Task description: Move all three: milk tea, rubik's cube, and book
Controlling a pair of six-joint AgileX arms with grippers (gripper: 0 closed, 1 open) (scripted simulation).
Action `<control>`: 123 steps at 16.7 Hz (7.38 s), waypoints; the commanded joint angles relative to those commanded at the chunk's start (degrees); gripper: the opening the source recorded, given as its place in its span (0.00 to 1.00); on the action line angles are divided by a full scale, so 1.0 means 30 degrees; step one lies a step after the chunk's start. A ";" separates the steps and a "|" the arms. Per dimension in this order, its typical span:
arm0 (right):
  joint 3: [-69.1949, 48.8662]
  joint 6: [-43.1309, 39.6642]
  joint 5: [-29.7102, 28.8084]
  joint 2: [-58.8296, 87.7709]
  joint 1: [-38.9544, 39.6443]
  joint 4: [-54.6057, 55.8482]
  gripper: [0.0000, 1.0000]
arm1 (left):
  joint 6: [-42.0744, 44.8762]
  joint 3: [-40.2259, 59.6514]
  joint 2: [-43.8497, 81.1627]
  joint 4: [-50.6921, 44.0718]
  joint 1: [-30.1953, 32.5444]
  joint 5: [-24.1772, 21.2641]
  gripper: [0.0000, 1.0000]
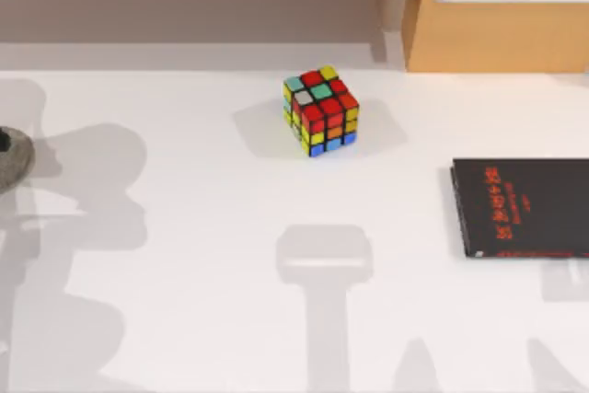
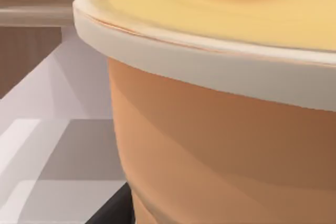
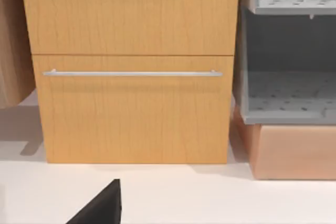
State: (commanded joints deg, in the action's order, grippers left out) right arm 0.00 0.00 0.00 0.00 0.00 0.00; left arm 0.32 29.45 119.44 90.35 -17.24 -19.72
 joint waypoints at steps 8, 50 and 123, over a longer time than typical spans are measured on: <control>0.0000 0.0000 0.0000 0.0000 0.0000 0.0000 1.00 | -0.0033 -0.0009 0.0575 0.0520 0.0044 -0.0032 0.15; 0.0000 0.0000 0.0000 0.0000 0.0000 0.0000 1.00 | 0.0011 -0.3460 -0.6566 -0.3225 -0.1185 -0.1201 1.00; 0.0000 0.0000 0.0000 0.0000 0.0000 0.0000 1.00 | -1.9845 3.9894 1.2442 -5.2845 1.8883 1.4774 0.00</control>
State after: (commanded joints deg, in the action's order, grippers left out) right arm 0.00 0.00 0.00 0.00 0.00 0.00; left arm -59.22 149.14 156.77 -68.18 39.41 24.60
